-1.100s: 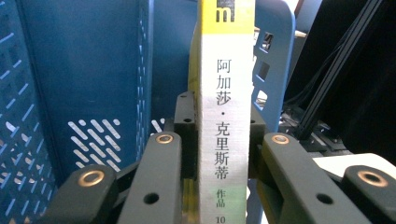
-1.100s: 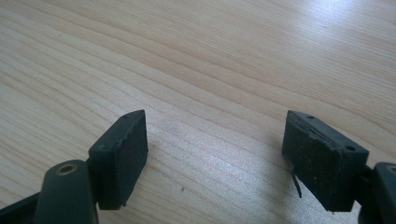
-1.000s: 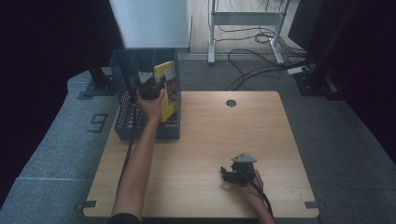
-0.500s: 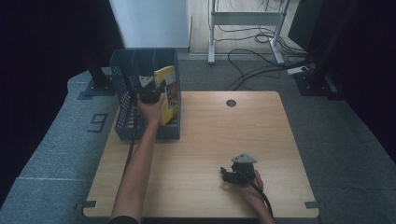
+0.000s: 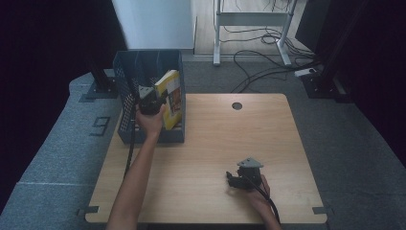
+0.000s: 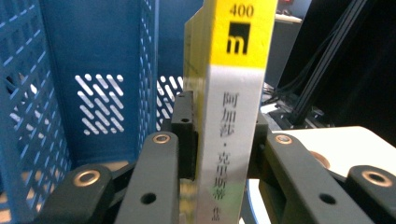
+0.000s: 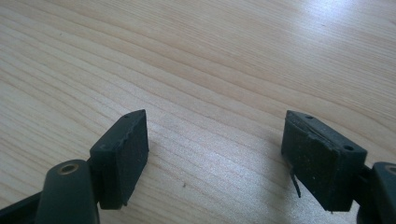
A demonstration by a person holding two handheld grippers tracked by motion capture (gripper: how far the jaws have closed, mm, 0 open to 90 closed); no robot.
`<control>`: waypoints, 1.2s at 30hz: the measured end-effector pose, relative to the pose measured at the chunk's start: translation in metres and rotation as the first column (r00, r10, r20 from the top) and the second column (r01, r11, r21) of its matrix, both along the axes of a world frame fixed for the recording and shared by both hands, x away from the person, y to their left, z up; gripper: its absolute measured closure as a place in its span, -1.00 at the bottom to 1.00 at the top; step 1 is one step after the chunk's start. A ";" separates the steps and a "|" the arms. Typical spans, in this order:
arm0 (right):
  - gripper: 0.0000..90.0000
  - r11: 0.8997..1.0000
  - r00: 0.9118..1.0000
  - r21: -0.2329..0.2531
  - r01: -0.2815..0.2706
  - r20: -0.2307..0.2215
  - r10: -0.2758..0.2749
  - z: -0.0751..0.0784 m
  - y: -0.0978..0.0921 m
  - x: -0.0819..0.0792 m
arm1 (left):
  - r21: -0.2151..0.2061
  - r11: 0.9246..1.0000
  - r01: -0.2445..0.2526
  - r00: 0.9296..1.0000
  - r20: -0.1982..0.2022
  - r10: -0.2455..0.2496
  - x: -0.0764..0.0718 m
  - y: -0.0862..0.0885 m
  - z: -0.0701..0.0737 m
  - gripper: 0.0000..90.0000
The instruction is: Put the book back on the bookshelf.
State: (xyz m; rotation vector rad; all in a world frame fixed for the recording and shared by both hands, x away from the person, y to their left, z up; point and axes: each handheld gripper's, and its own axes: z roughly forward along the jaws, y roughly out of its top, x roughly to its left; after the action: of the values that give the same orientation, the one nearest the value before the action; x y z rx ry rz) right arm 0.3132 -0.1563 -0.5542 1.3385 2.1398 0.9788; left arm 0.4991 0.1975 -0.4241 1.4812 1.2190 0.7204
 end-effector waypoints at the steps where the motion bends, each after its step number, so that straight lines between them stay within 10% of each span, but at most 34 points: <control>1: -0.50 1.000 1.000 -0.001 0.000 0.000 0.000 0.000 0.000 0.000 | 0.000 1.000 0.007 1.000 -0.003 -0.007 -0.005 0.001 -0.001 0.63; 18: -0.50 1.000 1.000 -0.002 0.003 0.000 -0.003 0.000 0.000 0.000 | 0.033 0.999 0.037 0.999 -0.010 -0.037 -0.042 0.006 -0.013 0.58; 36: -0.50 1.000 1.000 0.001 0.004 -0.001 -0.004 0.000 0.000 -0.001 | 0.088 0.996 0.010 1.000 -0.007 -0.010 -0.025 -0.008 -0.005 0.65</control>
State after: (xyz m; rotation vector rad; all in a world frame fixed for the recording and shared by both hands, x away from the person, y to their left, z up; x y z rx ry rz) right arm 0.3124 -0.1559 -0.5542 1.3432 2.1376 0.9774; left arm 0.4740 0.1894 -0.4292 1.5621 1.1971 0.7721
